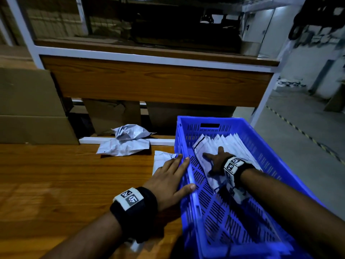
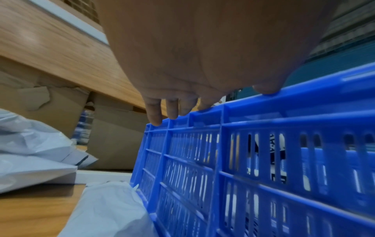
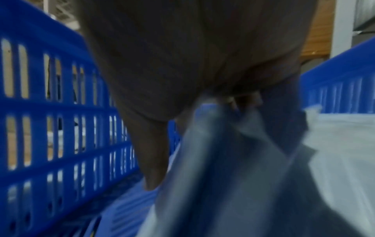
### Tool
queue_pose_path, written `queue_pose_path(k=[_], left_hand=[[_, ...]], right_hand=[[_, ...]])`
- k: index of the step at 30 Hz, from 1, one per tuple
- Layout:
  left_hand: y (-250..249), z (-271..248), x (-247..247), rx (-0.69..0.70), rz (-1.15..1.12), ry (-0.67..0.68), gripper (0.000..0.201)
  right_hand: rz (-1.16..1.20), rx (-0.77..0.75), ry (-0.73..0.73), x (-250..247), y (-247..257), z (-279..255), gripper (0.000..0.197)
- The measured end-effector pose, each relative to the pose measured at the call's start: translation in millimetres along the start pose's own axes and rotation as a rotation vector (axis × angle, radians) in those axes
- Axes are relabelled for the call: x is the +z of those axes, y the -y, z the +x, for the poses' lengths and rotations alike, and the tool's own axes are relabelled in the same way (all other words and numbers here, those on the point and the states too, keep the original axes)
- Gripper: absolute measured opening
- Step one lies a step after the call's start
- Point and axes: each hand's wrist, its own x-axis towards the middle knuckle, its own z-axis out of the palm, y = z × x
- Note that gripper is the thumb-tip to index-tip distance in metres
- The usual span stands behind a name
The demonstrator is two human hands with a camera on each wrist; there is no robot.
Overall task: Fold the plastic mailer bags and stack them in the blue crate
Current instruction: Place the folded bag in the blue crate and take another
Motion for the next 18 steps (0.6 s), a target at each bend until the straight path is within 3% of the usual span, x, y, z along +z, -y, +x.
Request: queue_pose_path(k=[3,8,14,18], left_hand=[[3,-1,3,-0.002,-0.028,-0.001,0.088],[17,-6,13,-0.029,-0.147,-0.027,0.081],[41,-12,27,-0.194,-0.125,0.065,0.077],[68,-5,55,-0.363,0.038,0.148,0.092]], right_hand=[[-0.048,0.000,-0.068,-5,-4,-8,0.102],[-0.074,-0.023,-0.042,-9,-17,-20,0.104],[-0.310,-0.146,-0.064,13,-11,-35,0.085],[-0.380,-0.140,-0.024,25,-7,-35,0.086]])
